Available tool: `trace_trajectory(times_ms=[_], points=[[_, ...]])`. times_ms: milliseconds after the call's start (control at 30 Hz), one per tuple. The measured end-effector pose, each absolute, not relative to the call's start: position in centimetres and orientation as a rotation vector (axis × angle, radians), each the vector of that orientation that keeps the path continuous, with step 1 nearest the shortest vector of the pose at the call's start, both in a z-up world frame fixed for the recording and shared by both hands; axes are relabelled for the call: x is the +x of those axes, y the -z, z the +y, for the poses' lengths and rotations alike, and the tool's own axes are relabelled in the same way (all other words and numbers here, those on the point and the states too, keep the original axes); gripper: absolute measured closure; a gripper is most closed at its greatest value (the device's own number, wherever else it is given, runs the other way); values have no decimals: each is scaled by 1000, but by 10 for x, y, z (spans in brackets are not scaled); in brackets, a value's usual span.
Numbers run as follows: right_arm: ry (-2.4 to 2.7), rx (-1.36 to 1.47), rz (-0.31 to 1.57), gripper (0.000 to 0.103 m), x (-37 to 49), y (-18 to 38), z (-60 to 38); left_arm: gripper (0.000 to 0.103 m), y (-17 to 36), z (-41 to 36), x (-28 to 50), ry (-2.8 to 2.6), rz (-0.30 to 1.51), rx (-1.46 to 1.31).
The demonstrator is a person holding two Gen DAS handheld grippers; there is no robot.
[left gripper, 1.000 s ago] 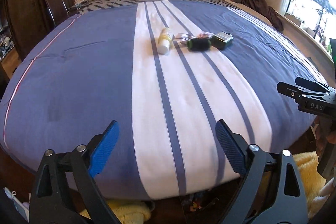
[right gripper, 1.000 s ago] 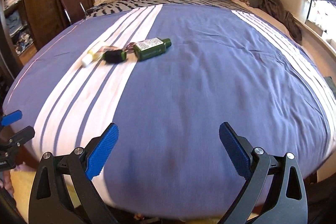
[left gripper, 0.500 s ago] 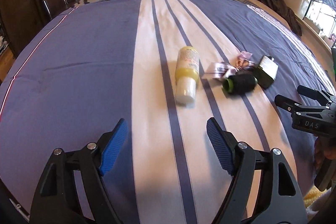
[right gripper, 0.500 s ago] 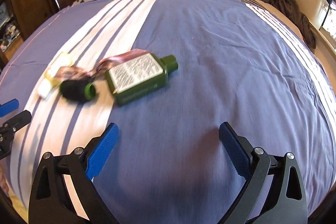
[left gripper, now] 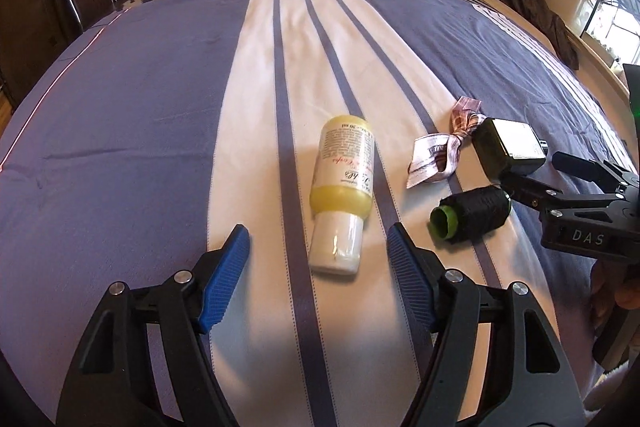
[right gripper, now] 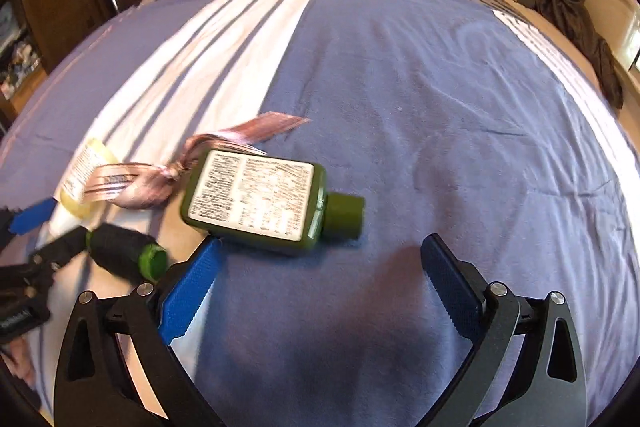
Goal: Collect trash
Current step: 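Grasp the green bottle with the right gripper while the left gripper grasps the yellow-and-white bottle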
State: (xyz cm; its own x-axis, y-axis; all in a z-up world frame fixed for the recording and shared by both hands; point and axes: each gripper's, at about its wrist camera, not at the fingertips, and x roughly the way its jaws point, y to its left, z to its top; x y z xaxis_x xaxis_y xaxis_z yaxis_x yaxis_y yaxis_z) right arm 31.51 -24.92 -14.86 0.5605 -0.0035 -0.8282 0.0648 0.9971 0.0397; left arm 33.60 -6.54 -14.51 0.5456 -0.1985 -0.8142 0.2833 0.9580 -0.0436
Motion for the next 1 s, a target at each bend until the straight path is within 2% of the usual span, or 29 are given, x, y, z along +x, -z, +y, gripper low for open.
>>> trace_trajectory(times_ms=[200,300,367,400,433,467,500,767,1000], points=[[19,137,970,3,323,147,-241,36,147,-67,344,293,949,101],[29,170,966,3,329,147,-239,40,147,-67,348,290,945,101],[40,187,961,3,332,146,-237,48,147,-66,350,290,944,100],[50,187,961,7,333,147,-237,51,147,-66,351,294,941,100],[59,182,961,15,333,147,-236,58,146,-66,352,302,940,98],[67,176,958,17,333,146,-236,63,145,-66,352,310,940,96],[66,176,956,17,332,146,-237,74,145,-66,352,321,941,98],[53,163,942,17,304,143,-247,74,144,-61,328,321,930,123],[26,161,912,17,249,131,-250,74,136,-53,269,331,910,126]])
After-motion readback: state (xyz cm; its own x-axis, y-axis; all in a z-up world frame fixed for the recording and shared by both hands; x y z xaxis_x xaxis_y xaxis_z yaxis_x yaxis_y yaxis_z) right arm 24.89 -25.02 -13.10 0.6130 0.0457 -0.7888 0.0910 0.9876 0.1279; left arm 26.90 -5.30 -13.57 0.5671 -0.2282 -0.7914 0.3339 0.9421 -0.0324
